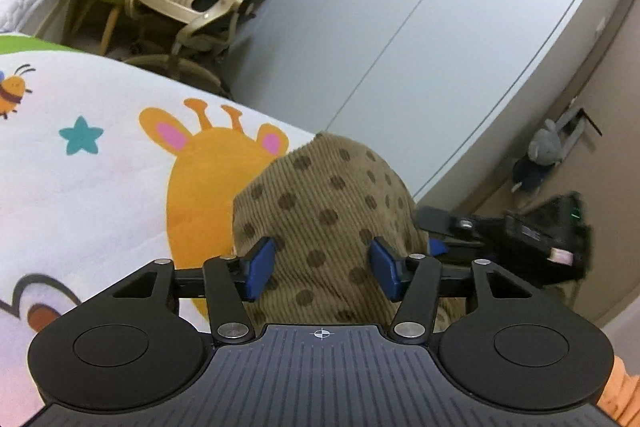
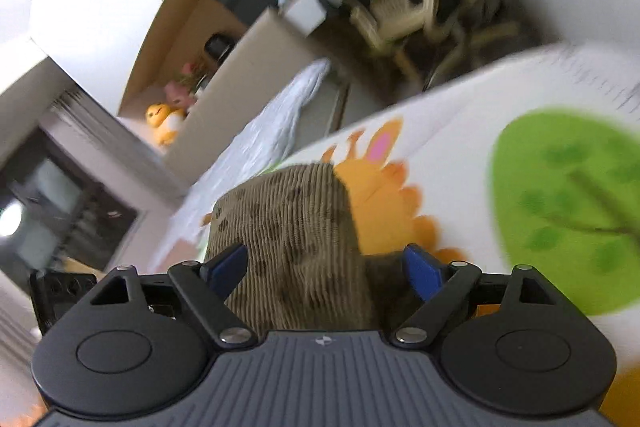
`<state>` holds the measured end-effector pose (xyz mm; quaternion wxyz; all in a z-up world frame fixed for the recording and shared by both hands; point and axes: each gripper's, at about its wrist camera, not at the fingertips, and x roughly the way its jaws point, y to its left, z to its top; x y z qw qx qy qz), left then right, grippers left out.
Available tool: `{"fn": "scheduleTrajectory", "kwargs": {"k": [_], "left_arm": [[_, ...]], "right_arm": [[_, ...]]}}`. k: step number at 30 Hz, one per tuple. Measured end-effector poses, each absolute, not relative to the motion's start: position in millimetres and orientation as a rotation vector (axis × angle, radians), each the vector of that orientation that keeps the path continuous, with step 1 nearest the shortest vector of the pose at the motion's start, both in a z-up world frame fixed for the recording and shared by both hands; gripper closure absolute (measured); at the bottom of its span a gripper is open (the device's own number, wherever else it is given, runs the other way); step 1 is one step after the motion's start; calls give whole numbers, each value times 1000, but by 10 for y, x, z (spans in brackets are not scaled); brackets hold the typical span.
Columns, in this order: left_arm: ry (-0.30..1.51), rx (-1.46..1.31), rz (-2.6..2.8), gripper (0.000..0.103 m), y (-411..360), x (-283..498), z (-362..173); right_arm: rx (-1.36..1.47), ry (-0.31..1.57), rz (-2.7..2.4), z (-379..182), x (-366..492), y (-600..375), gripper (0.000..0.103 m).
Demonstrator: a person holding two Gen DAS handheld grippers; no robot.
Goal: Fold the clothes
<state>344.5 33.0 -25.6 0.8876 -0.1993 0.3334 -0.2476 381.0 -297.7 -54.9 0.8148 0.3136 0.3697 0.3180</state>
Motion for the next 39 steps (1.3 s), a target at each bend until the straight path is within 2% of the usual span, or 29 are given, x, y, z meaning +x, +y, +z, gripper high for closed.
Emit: {"fn": "scheduleTrajectory", "kwargs": {"k": [3,5,9,12,14,17,21,25,29,34,37,39], "left_arm": [[692,-399,-509,52,299,3469,-235],[693,-382,-523,57,248,3459,-210],[692,-324,-600,57,6,3413,-147],[672,-206,-624,56,-281,3359,-135],[654,-123,-629,56,-451,3295,-139],[644,-41,-653,55,-609,3164,-169],[631,81,-647,50,-784,3025,-248],[620,131,-630,46,-872,2995,-255],[602,170,-627,34,-921,2944,-284],[590,212,-619,22,-1004,2894,-302],[586,238,-615,17,-964,2838,-303],[600,226,-621,14,-857,2819,-272]], "right_arm": [[619,835,709,-600,3854,-2740,19],[613,808,725,-492,3736,-2738,24],[646,739,815,-204,3301,-2924,29],[601,702,790,-72,2992,-3059,29],[587,748,717,-174,2876,-3139,31],[605,863,610,-477,2791,-3206,45],[646,877,555,-700,2716,-3266,51],[494,800,463,-466,2616,-3319,49],[357,576,420,72,2488,-3376,37],[152,437,457,501,2774,-2907,36],[-22,474,499,465,3088,-2400,35],[-105,551,431,233,3297,-2235,34]]}}
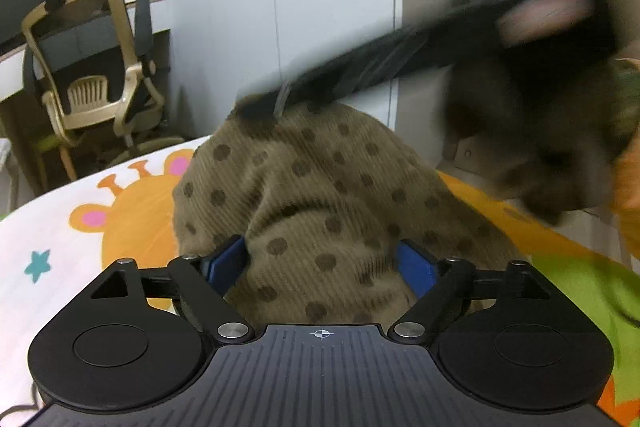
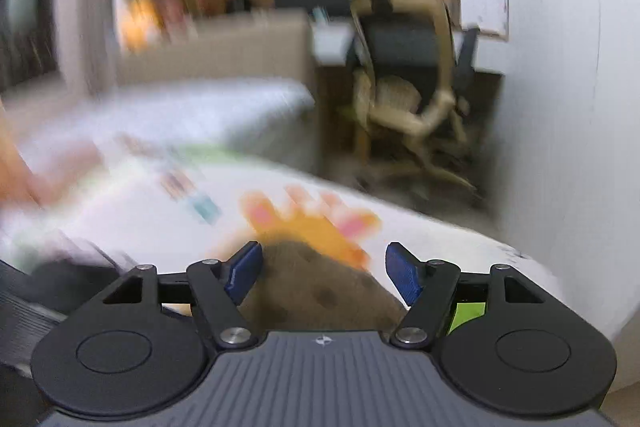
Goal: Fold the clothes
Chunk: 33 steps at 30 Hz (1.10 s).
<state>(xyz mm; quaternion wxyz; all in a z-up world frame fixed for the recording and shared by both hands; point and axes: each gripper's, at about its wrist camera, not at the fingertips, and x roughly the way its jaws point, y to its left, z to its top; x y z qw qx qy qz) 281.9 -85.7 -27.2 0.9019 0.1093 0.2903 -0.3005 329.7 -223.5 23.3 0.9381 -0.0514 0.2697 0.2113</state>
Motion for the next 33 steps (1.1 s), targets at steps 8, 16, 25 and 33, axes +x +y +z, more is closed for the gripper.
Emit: {"fn": "scheduleTrajectory", "kwargs": {"k": [8,16,25,33], "left_arm": [[638,-60,-563,10,-214,3162,28],[692,1,-474,10,-429,3566,-184],[691,8,-467,8,-395,3378,-215],[701,12,-509,6,-391,3222,-266]], "right_arm": [[-20,677,323,-209,3388,-2453,26],[-96,556,314,53,2564,-2500,3],[-175,636,344,-303,2247,-2341,0],[-113,640,364,-226,2200,-2450,0]]}}
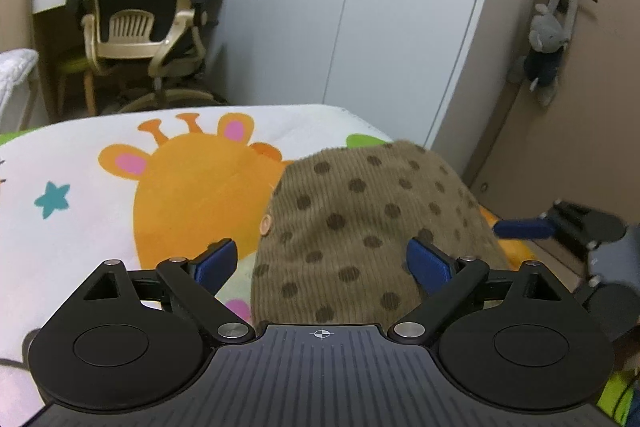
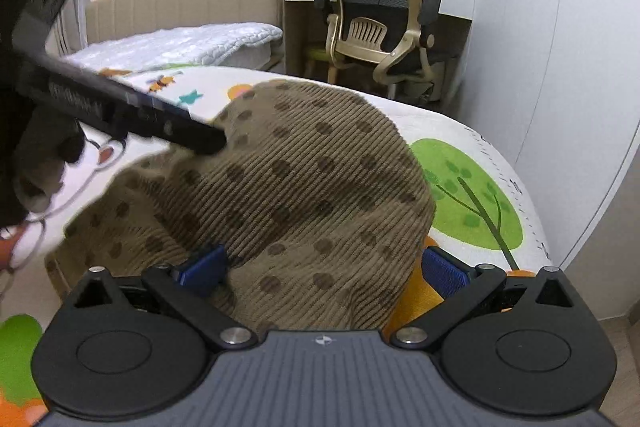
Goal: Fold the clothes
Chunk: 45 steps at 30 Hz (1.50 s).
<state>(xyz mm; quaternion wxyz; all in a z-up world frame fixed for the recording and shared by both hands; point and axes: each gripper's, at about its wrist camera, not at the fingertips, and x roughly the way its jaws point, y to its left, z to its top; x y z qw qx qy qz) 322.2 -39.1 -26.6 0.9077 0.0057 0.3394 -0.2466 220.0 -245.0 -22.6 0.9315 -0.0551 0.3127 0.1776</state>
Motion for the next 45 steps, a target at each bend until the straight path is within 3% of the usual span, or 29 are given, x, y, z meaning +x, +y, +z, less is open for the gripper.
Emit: {"fn": "scheduleTrajectory", "kwargs": {"k": [7,14,18,27,36,45], "left_arm": [[729,28,-481,3,-489,3276,-394],[727,39,-468,1,-492,3256,-393],[732,37,-467,1,-496,3263,-421],[775,-133,-484,2,-239,3173,-418],[792,-90,-458,1,-213,3052,-515],[792,-145,-509,2,-148,3091,-454]], "right_arm": [[153,602,392,121,2424,-2918,0],[173,621,365,40,2917,-2856,0],[-72,661,296,-260,3075,-2554,0],[-45,645,291,-318,3071,-2575,0],[31,591,389,-54,2770,-2659,0],[-73,713,386,-360,2534,-2593,0]]}}
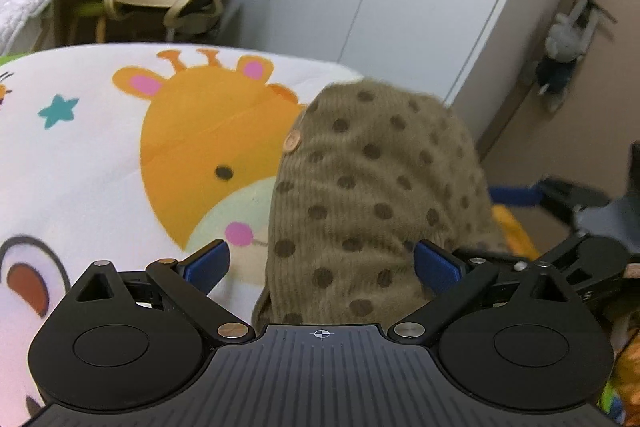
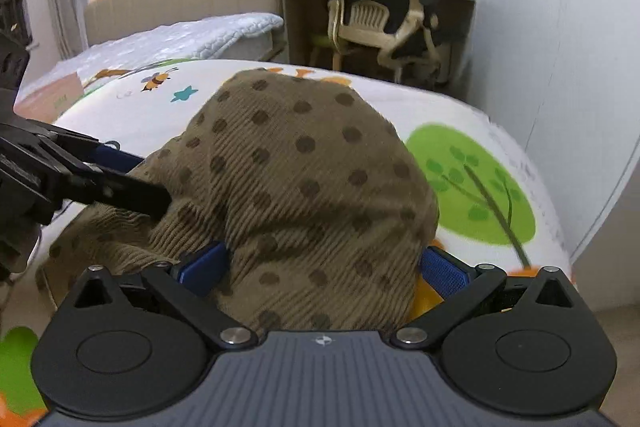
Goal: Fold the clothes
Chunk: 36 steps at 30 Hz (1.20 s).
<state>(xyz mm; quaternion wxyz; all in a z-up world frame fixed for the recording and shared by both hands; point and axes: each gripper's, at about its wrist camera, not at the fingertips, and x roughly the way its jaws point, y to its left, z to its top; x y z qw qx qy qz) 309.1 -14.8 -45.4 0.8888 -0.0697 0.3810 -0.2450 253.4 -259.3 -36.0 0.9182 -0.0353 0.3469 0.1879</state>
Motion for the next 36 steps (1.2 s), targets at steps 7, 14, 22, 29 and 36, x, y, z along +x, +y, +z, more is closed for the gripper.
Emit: {"fn": "scheduleTrajectory", "kwargs": {"k": [7,14,22,29,36], "left_arm": [[843,-337,-596,2,-46,3364,-615],[853,-268,-651,14,-255,3281,-635],[848,-337,-629,23,-129,3172,-627],[817,-402,-519,24,496,3081,-543],[744,-493,-312,24,1564,2953,-532]], "right_arm": [[-53,719,376,-377,2536,-2599,0],[-40,693,257,-342,2455,-2699,0],[-120,730,127,-451,2461,-2671,0],[-290,687,242,-389,2758,-1872,0],[-374,664,397,-369,3248,-676,0]]}}
